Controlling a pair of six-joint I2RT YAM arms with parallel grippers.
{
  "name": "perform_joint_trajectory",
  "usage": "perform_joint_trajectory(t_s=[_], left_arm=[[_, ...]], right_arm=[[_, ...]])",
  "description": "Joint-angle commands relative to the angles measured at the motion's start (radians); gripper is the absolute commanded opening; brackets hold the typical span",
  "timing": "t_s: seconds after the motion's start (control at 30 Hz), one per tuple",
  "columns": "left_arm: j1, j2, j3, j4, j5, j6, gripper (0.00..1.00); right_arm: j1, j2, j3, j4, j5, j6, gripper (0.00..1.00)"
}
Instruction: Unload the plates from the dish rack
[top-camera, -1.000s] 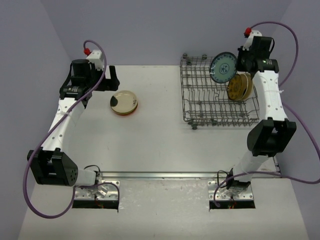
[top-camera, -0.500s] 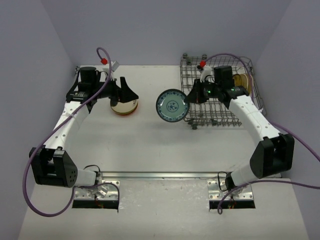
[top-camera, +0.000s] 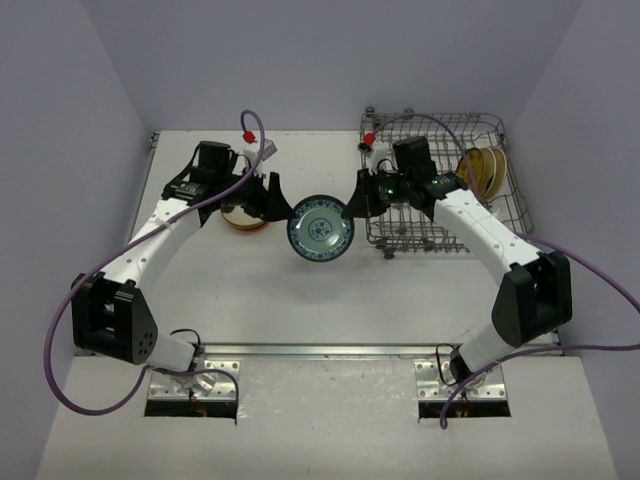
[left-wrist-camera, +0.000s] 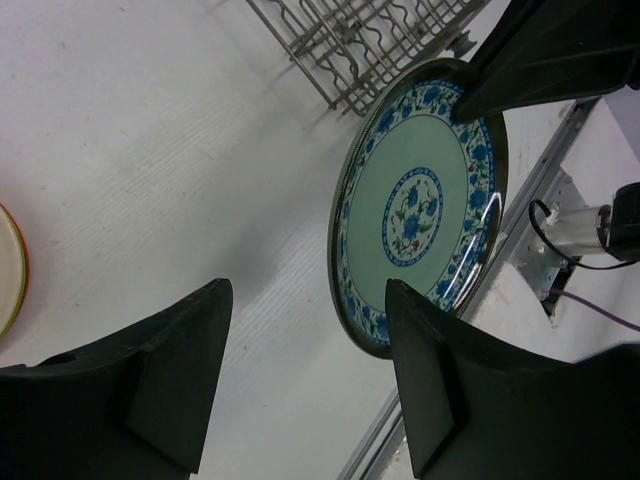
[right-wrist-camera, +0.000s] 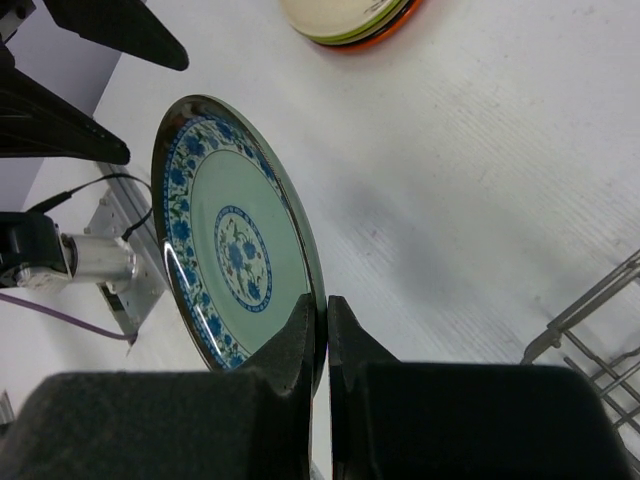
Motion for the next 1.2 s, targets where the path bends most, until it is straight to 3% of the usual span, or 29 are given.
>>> perform_joint_trajectory(t_s=[0.0, 0.1, 0.33, 0.43, 0.7, 0.73, 0.77, 0.87, 0.93, 1.17], left_arm=[[-0.027, 0.016, 0.056, -0.001, -0.045, 0.05, 0.56], [-0.031, 0.03, 0.061, -0.011, -0.071, 0.056, 0.5], [-0.058, 0.067, 0.067, -0.058, -0.083, 0.11, 0.25], [-0.068, 0.071, 0.061, -0.061, -0.1, 0.115, 0.01], [-0.068, 0.079, 0.056, -0.067, -0.067, 0.111, 0.0], [-0.067, 0.08, 0.056, -0.067, -0.071, 0.108, 0.0], [-0.065, 0.08, 0.056, -0.066, -0.074, 0.101, 0.0], [-0.045, 0.08, 0.057, -0.061, -0.078, 0.082, 0.0], [-0.011, 0.091, 0.065, -0.061, -0.074, 0.064, 0.0], [0.287, 0.215, 0.155, -0.074, -0.03, -0.028, 0.0]], right_arm=[[0.032, 0.016, 0.075, 0.021, -0.02, -0.009, 0.0], [0.042, 0.024, 0.087, 0.016, -0.021, -0.008, 0.0], [0.052, 0.053, 0.126, -0.002, -0.024, -0.01, 0.0], [0.058, 0.067, 0.138, -0.014, -0.029, -0.01, 0.0], [0.061, 0.076, 0.15, -0.03, -0.012, -0.012, 0.02], [0.061, 0.079, 0.152, -0.037, -0.002, -0.012, 0.06], [0.061, 0.078, 0.155, -0.042, 0.008, -0.012, 0.18], [0.061, 0.065, 0.147, -0.05, 0.066, -0.01, 0.7], [0.061, 0.044, 0.139, -0.051, 0.136, -0.01, 0.95], [-0.011, 0.012, 0.131, -0.06, 0.168, 0.014, 0.99]])
